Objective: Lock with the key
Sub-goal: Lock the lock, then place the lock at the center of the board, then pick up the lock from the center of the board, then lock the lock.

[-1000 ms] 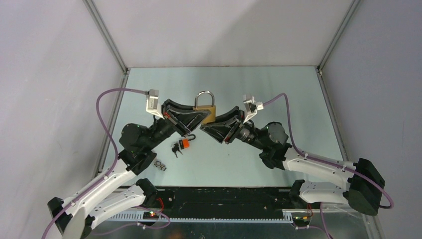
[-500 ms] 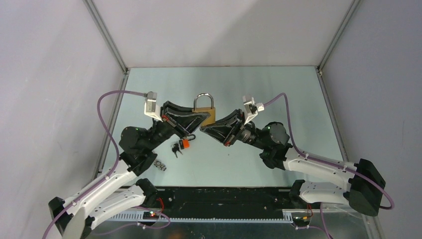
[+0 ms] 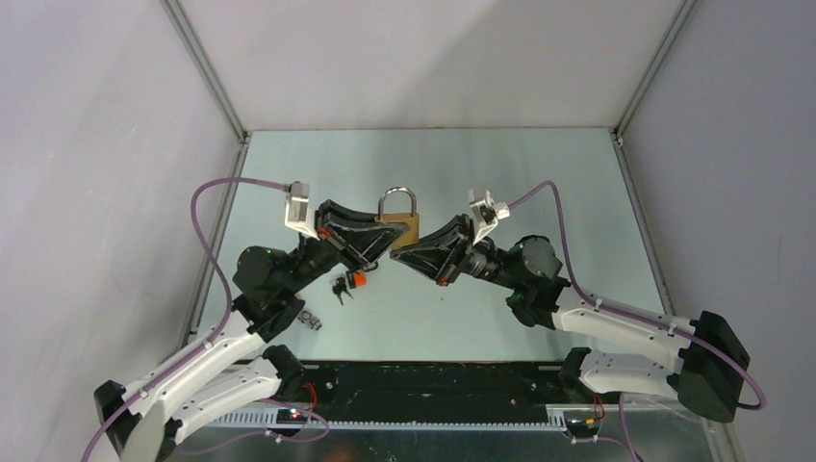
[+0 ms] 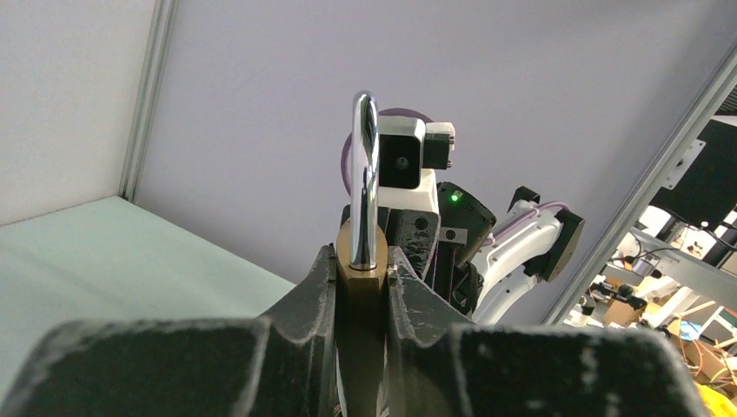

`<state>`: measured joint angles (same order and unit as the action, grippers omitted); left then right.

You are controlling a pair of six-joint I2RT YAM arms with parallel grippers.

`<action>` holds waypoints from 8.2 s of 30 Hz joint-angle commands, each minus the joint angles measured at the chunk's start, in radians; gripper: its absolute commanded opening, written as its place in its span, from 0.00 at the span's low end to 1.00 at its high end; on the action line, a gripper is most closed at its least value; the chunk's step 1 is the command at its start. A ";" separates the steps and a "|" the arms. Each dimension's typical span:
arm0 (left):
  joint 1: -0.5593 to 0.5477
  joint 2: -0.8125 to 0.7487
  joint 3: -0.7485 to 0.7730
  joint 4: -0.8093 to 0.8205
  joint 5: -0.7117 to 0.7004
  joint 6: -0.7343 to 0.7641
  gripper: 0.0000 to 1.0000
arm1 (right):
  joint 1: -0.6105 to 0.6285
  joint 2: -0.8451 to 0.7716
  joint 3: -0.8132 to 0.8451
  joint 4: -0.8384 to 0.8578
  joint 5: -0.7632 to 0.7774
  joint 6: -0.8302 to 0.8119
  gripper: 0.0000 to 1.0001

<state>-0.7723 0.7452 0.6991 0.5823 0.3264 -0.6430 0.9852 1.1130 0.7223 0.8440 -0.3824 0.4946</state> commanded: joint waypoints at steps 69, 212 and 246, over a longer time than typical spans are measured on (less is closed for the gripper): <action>0.092 1.741 1.212 -0.162 0.030 -0.392 0.01 | -0.900 0.590 0.197 -0.762 0.275 -0.044 0.00; -0.091 0.411 0.116 -0.935 -0.401 0.517 0.00 | -0.268 0.348 0.186 -0.860 0.086 0.406 0.51; -0.090 0.090 0.244 -1.019 0.321 0.719 0.00 | -0.288 -0.090 0.088 -0.720 -0.670 -0.557 0.54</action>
<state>-0.8600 0.8570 0.8818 -0.4763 0.5758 0.0479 0.6628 1.0595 0.8017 0.2031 -1.0306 0.0689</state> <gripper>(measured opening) 0.421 0.549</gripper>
